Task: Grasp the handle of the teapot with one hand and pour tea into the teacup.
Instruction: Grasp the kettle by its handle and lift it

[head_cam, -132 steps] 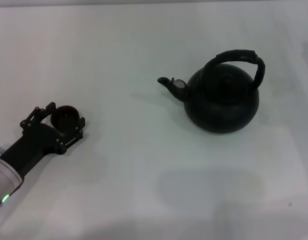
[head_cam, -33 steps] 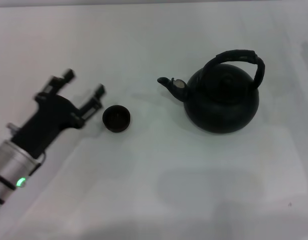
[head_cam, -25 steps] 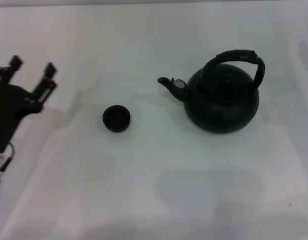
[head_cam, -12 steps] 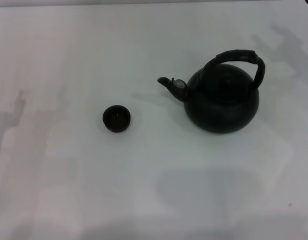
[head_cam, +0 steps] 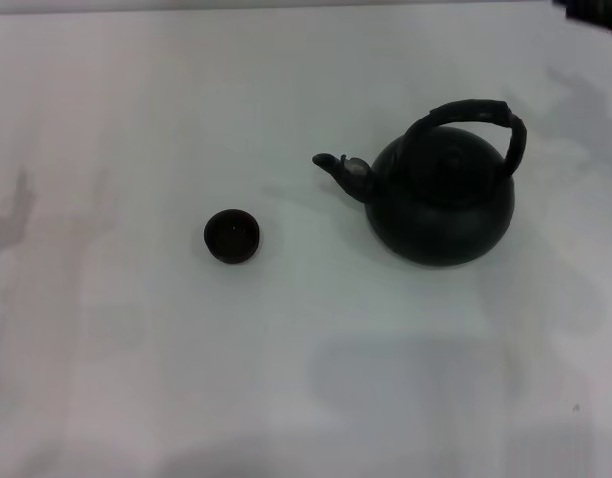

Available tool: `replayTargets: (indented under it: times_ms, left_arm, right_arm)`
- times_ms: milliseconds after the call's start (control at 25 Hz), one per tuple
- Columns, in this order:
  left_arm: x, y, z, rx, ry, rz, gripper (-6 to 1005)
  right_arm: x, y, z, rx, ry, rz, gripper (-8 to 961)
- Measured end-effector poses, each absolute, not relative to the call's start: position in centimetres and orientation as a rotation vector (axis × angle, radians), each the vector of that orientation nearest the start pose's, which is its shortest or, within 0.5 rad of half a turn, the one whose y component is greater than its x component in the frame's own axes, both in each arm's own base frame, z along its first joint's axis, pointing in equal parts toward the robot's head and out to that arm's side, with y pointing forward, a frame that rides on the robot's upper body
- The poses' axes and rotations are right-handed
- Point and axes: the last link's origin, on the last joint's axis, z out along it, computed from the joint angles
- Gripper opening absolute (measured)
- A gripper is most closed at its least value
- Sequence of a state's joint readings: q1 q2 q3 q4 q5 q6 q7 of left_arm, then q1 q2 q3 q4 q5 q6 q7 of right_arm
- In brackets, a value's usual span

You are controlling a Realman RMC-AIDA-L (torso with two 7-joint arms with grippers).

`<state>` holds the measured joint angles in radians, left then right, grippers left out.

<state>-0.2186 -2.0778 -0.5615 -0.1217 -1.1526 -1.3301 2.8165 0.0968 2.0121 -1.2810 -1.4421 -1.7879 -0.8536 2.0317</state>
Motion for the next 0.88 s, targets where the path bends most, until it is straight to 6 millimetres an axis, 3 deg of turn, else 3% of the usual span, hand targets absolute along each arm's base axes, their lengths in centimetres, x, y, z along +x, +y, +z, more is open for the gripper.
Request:
replayTargets:
  times_ms: [400,880]
  left_arm:
    - [-37.9,26.1,0.1,-1.432,-0.726,-0.752,819]
    - [-37.0,28.3,0.2,-1.455,-0.706,-0.753,819]
  right_arm:
    - [25.2,29.5,10.0,-2.15,0.891,0.383,821]
    - [27.9,26.9,7.0,-2.217,1.159,0.436,817]
